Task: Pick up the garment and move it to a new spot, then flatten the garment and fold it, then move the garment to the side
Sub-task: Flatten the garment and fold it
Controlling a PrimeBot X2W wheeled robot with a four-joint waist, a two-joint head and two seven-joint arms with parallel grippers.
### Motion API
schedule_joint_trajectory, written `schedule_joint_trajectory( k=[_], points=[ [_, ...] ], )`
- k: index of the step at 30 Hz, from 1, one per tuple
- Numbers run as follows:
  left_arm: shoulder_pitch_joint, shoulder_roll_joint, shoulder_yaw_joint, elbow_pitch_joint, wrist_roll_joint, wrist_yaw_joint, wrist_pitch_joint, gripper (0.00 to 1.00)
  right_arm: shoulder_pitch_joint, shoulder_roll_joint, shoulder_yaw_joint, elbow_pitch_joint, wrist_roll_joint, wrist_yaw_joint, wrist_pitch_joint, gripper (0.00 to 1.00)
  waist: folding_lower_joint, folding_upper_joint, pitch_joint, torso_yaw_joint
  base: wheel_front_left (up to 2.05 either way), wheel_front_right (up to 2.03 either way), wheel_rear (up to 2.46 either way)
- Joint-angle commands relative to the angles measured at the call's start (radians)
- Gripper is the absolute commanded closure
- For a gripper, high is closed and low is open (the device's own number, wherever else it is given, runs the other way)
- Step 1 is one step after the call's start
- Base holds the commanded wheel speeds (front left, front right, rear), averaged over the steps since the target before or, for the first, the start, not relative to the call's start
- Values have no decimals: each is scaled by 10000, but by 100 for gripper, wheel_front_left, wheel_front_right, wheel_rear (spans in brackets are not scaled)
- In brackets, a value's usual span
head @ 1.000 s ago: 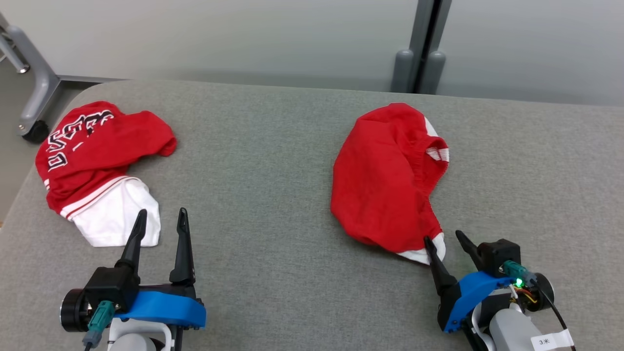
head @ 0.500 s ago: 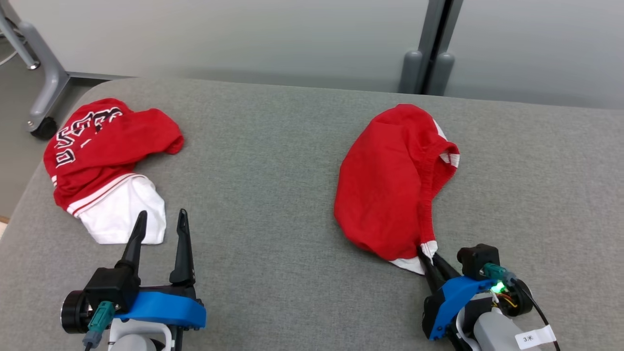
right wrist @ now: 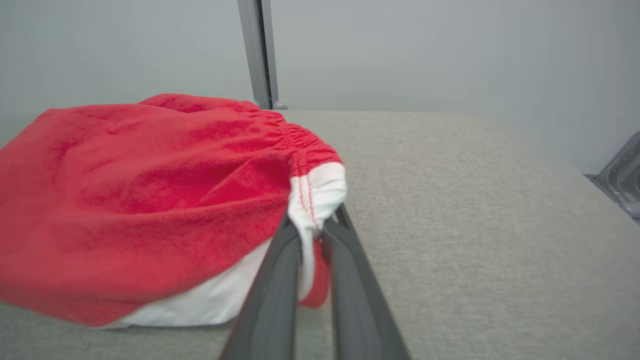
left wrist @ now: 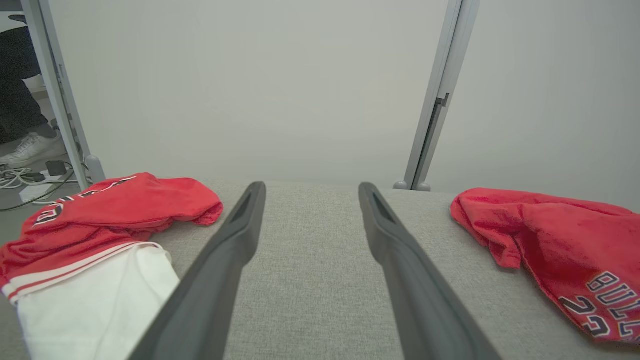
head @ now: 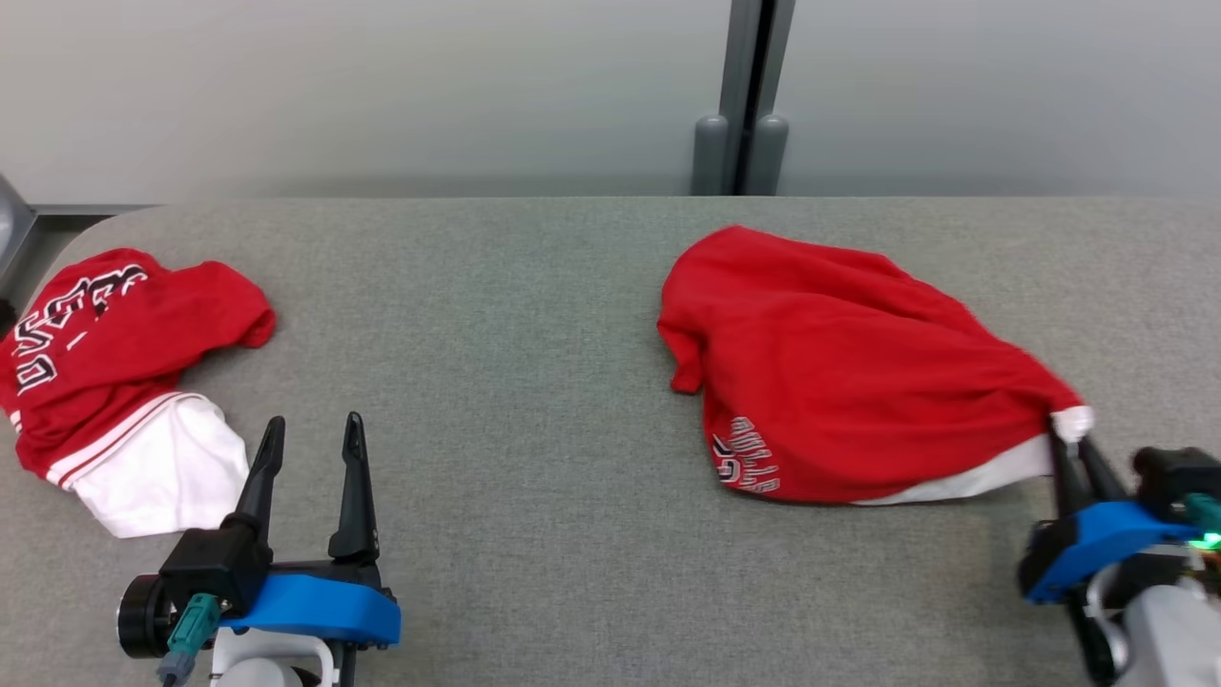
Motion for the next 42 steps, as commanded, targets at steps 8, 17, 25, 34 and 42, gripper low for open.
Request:
schedule_joint_trajectory(
  k=[8,17,25,34,42],
  points=[
    [113,-24,145,32,70,-62,-48,0,510,-646,-1733,-1343,-533,2,-8,100,0,0,-151,-219,0,0,0],
    [115,-54,122,-8,77,-82,-48,0,-30,-112,-841,-2590,-946,2,378,100,0,0,-144,-180,0,0,0],
    [-41,-65,83,-6,67,-77,-48,0,-1086,720,2136,-2628,-684,2,475,100,0,0,-41,207,0,0,0],
    [-181,-74,-1,89,6,-81,-48,0,-1814,1138,5687,-1700,132,2,313,100,0,0,79,960,0,0,0],
    [-153,-81,-74,167,-86,-73,-48,0,-1583,1135,8592,-1356,1709,2,236,100,0,0,162,1358,0,0,0]
  ],
)
